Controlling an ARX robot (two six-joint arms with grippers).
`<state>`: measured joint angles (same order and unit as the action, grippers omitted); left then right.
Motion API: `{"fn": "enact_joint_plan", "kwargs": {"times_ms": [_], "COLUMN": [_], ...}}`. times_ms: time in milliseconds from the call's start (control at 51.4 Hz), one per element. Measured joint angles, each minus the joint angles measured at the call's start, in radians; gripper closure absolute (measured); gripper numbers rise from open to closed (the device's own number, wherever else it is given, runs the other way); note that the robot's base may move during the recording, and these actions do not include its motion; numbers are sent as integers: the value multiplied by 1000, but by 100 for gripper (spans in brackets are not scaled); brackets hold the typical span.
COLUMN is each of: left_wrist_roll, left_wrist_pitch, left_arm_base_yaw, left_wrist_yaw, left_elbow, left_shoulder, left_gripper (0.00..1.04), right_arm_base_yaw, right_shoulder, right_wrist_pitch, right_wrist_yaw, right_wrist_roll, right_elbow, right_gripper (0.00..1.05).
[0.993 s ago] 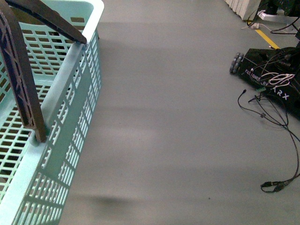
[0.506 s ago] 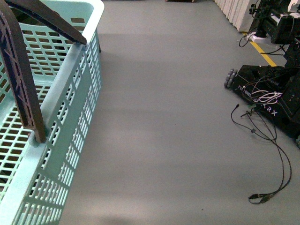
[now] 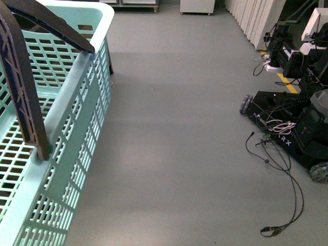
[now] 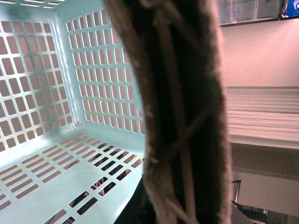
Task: Pick lemon and mango into basket
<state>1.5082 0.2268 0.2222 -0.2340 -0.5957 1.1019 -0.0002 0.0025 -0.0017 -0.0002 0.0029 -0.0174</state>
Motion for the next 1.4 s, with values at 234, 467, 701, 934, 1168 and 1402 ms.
{"fn": "enact_joint_plan", "kwargs": {"times_ms": [234,467,701,934,1168,1402], "left_wrist_roll": [0,0,0,8,3,3], "left_wrist_pitch": [0,0,0,0,0,0], "left_arm_base_yaw": [0,0,0,7,5,4], "left_wrist_yaw": [1,-2,0,25,0,1], "left_elbow": [0,0,0,0,0,1], "left_shoulder": [0,0,0,0,0,0], "left_gripper": [99,99,99,100,100,100], "right_arm_base_yaw": [0,0,0,0,0,0], "right_shoulder": [0,0,0,0,-1,-1], "right_wrist_pitch": [0,0,0,0,1,0], "right_wrist_yaw": [0,1,0,3,3,2], "right_wrist_roll": [0,0,0,0,0,0], "right_elbow": [0,0,0,0,0,0], "right_gripper": [9,9,9,9,9,9]}}
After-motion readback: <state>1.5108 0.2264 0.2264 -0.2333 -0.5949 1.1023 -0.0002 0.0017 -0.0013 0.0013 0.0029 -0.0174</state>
